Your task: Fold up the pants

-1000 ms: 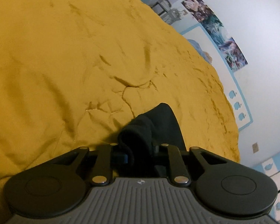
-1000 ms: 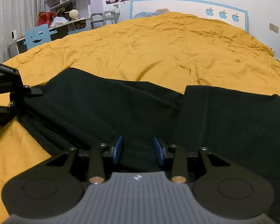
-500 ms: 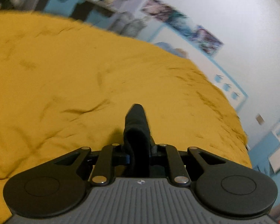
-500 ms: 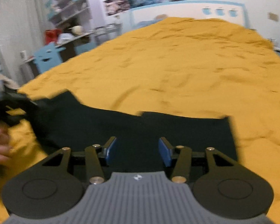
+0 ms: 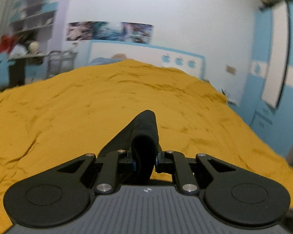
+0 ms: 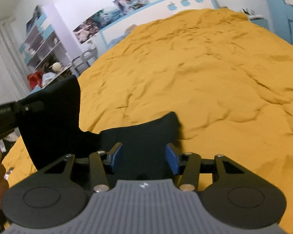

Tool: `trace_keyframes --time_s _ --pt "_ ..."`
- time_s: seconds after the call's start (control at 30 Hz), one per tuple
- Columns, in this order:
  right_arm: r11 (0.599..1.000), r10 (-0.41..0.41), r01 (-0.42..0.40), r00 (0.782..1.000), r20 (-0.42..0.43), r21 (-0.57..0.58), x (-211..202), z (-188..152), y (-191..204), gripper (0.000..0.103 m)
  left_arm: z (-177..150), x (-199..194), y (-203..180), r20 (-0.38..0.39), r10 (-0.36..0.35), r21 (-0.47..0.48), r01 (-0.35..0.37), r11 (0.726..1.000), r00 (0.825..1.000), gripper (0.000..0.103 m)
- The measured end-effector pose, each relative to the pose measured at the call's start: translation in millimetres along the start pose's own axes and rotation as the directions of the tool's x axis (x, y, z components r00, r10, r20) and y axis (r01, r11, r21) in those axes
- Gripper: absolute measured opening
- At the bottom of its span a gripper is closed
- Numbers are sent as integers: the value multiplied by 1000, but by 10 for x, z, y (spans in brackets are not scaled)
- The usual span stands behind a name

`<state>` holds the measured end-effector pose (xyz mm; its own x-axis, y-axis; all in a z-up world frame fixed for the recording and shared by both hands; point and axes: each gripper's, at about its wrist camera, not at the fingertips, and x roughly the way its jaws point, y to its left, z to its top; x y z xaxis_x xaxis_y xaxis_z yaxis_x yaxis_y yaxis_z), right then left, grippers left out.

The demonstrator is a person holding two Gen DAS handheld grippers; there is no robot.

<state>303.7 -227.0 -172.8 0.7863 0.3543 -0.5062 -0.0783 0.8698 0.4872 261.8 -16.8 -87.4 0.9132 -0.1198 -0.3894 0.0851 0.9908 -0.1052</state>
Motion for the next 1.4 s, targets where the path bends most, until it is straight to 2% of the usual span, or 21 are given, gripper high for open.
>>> trace_keyframes --time_s 0.17,0.33,0.4,0.47,0.5,0.57,0.6,0.7,0.73,0.77,0.87,0.97,1.0,1.03,1.13,1.17,1.2,1.27,1.33,1.4 --pt "998 -24 24 1000 -1 64 -176 -18 -266 46 -233 241 -589 -93 -14 149 28 988 996 16" --pt "992 -45 44 999 11 117 -279 25 -476 46 -552 409 -957 -164 -25 261 67 963 986 16" --pt "989 -52 50 998 16 137 -318 28 -539 46 -658 468 -1023 -223 -29 292 95 952 974 19" --pt "986 -47 43 999 20 159 -339 47 -602 46 -790 490 -1070 -310 -39 330 146 933 950 24" --pt "984 -38 34 999 19 174 -335 58 -632 46 -867 452 -1087 -326 -40 357 162 920 945 25" --pt "981 -9 6 1000 12 192 -306 62 -658 47 -914 322 -1056 -319 -64 385 191 903 946 28" --pt "981 8 -9 1000 6 194 -284 52 -642 47 -891 253 -988 -329 -94 365 218 905 940 31" --pt "975 87 -82 996 -17 205 -193 34 -587 47 -754 16 -641 -365 -225 213 316 924 903 35" --pt "974 108 -101 994 -25 202 -166 23 -552 47 -694 -60 -507 -359 -253 171 330 928 898 36" --pt "974 121 -113 992 -32 197 -148 7 -504 47 -626 -141 -337 -341 -267 125 325 937 901 37" --pt "974 150 -138 987 -57 181 -74 -28 -388 47 -461 -286 139 -277 -252 24 269 963 927 48" --pt "961 185 -163 979 -80 222 26 -56 -334 47 -345 -224 644 -240 -118 -45 111 993 964 55" --pt "951 199 -172 976 -84 258 72 -61 -333 47 -318 -139 788 -259 -71 -75 53 996 963 55" --pt "939 206 -173 975 -84 298 120 -66 -333 47 -313 -65 913 -274 -52 -117 21 993 960 55" --pt "924 211 -163 972 -105 347 258 -68 -267 43 -372 173 1213 -313 -75 -264 -10 965 947 55" --pt "933 190 -137 973 -130 334 309 -74 -219 27 -395 247 1234 -326 -80 -285 -18 958 942 55" --pt "944 159 -104 975 -156 313 343 -70 -179 19 -430 335 1245 -344 -87 -296 -20 955 935 55" --pt "958 110 -56 978 -178 282 366 -83 -121 14 -497 472 1206 -371 -103 -292 -11 956 923 55" --pt "955 131 -78 977 -169 287 302 -65 -121 12 -551 475 1187 -372 -116 -280 8 960 921 55" --pt "939 199 -152 972 -126 310 160 -27 -148 11 -579 438 1124 -339 -143 -283 44 958 930 57"
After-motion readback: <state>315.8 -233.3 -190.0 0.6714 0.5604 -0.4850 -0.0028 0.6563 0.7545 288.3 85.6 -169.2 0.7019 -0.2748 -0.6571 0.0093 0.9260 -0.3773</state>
